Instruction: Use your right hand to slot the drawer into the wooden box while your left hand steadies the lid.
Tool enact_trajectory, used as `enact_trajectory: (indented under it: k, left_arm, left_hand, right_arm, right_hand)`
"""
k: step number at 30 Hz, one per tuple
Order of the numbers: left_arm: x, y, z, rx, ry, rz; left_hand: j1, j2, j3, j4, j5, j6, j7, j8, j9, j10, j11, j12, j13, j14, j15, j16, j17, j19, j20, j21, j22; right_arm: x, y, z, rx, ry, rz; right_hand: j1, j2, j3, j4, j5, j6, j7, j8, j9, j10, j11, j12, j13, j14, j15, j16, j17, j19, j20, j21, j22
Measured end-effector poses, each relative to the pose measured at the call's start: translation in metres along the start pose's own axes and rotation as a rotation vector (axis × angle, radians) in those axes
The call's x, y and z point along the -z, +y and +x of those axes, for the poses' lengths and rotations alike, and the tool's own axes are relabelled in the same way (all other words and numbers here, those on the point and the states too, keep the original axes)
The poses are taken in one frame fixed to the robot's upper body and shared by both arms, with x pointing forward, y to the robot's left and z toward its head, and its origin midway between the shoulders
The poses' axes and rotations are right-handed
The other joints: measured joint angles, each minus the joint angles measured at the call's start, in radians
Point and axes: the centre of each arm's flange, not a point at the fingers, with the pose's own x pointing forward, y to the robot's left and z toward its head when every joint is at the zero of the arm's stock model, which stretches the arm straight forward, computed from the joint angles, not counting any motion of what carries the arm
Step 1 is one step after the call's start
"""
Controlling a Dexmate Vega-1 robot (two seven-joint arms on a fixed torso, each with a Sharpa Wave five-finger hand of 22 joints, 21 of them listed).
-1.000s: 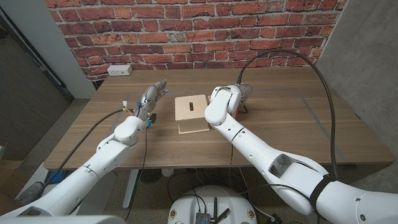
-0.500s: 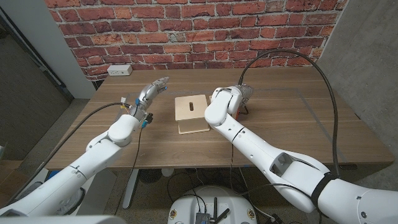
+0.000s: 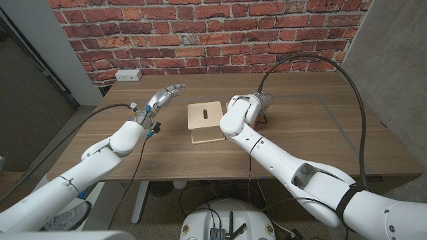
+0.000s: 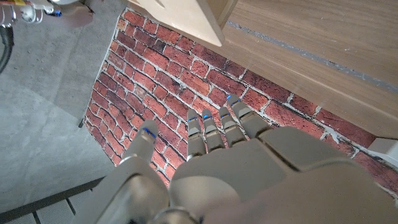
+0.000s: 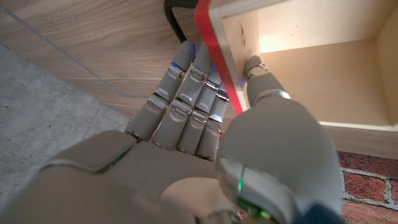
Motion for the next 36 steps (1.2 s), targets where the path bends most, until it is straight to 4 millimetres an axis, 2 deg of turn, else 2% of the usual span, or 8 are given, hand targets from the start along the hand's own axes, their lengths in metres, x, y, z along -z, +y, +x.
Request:
enact_trajectory:
  k: [11, 16, 23, 25, 29, 31, 36]
  left_arm:
    - [-0.008, 0.001, -0.012, 0.044, -0.037, 0.163]
    - [-0.012, 0.001, -0.016, 0.072, -0.065, 0.235]
    - [-0.017, -0.002, -0.021, 0.105, -0.100, 0.304]
    - [-0.018, -0.003, -0.023, 0.117, -0.108, 0.329]
    - [-0.018, -0.005, -0.027, 0.134, -0.121, 0.371]
    - [-0.018, -0.006, -0.030, 0.149, -0.129, 0.405]
    - [-0.017, -0.006, -0.034, 0.169, -0.139, 0.454]
  left_hand:
    - [-0.012, -0.007, -0.006, 0.005, 0.000, 0.011, -0.011, 0.000, 0.000, 0.012, -0.010, 0.000, 0.000, 0.012, -0.001, 0.002, 0.000, 0.001, -0.001, 0.000, 0.000]
    - [-0.015, -0.005, -0.001, 0.010, 0.000, 0.008, -0.024, -0.006, 0.000, 0.007, -0.014, -0.006, 0.000, 0.012, -0.001, 0.002, 0.000, 0.001, -0.001, 0.000, 0.000]
    - [-0.022, -0.007, -0.013, 0.021, 0.000, 0.005, -0.048, -0.009, 0.000, -0.004, -0.026, -0.012, -0.002, 0.004, -0.001, -0.003, 0.005, -0.016, 0.000, -0.005, 0.004]
    - [-0.025, -0.010, -0.011, 0.025, 0.000, 0.005, -0.052, -0.014, 0.000, -0.003, -0.038, -0.016, -0.002, 0.000, 0.002, -0.003, 0.005, -0.025, 0.003, -0.008, 0.005]
    - [-0.026, -0.011, -0.013, 0.029, 0.000, 0.000, -0.080, -0.015, 0.000, -0.006, -0.056, -0.020, -0.002, -0.001, 0.004, -0.003, 0.005, -0.055, 0.000, -0.015, 0.005]
    - [-0.026, -0.011, -0.018, 0.035, 0.000, 0.000, -0.097, -0.015, 0.000, -0.006, -0.056, -0.020, -0.002, -0.001, 0.004, -0.003, 0.005, -0.071, -0.001, -0.015, 0.005]
    - [-0.026, -0.011, -0.022, 0.039, 0.000, -0.004, -0.116, -0.015, -0.002, 0.002, -0.075, -0.020, -0.002, -0.001, 0.004, -0.003, 0.005, -0.104, 0.002, -0.020, 0.005]
  right_arm:
    - [0.002, 0.002, -0.001, 0.004, 0.004, 0.011]
    - [0.003, 0.002, -0.001, 0.009, 0.006, 0.014]
    - [0.004, 0.002, -0.001, 0.013, 0.007, 0.016]
    - [0.005, 0.002, -0.001, 0.013, 0.007, 0.017]
    - [0.006, 0.003, -0.001, 0.013, 0.007, 0.017]
    - [0.006, 0.003, -0.002, 0.013, 0.006, 0.018]
    - [0.007, 0.003, -0.002, 0.016, 0.006, 0.020]
  right_hand:
    - [0.000, 0.000, 0.002, -0.002, 0.000, 0.001, 0.001, -0.005, 0.000, 0.002, -0.002, -0.007, 0.000, 0.004, 0.001, -0.006, 0.000, 0.000, 0.000, 0.008, 0.000]
    - [0.000, 0.000, 0.002, -0.002, 0.000, 0.002, 0.002, -0.005, 0.000, 0.002, -0.002, -0.008, 0.005, 0.004, 0.001, -0.007, 0.004, 0.000, 0.000, 0.011, 0.000]
    - [0.000, 0.000, 0.002, -0.002, 0.000, 0.002, 0.002, -0.008, 0.000, 0.002, -0.002, -0.008, 0.005, 0.004, 0.001, -0.008, 0.004, -0.002, -0.002, 0.015, 0.000]
    - [0.000, 0.000, 0.002, -0.002, 0.000, 0.002, 0.002, -0.008, 0.000, 0.002, -0.002, -0.014, 0.005, 0.004, 0.001, -0.010, 0.004, -0.002, -0.002, 0.015, 0.000]
    - [0.000, 0.000, 0.002, -0.002, 0.004, 0.002, 0.002, -0.009, 0.000, 0.003, -0.003, -0.015, 0.005, 0.004, 0.001, -0.012, 0.006, -0.002, -0.002, 0.015, 0.000]
    - [0.000, 0.000, 0.002, -0.002, 0.004, 0.002, 0.002, -0.008, 0.000, 0.003, -0.003, -0.015, 0.006, 0.004, 0.001, -0.012, 0.009, -0.002, -0.002, 0.015, 0.000]
    - [0.000, 0.000, 0.002, -0.002, 0.004, 0.002, 0.002, -0.007, 0.000, 0.003, -0.003, -0.015, 0.008, 0.007, 0.000, -0.013, 0.010, -0.011, 0.000, 0.023, -0.005]
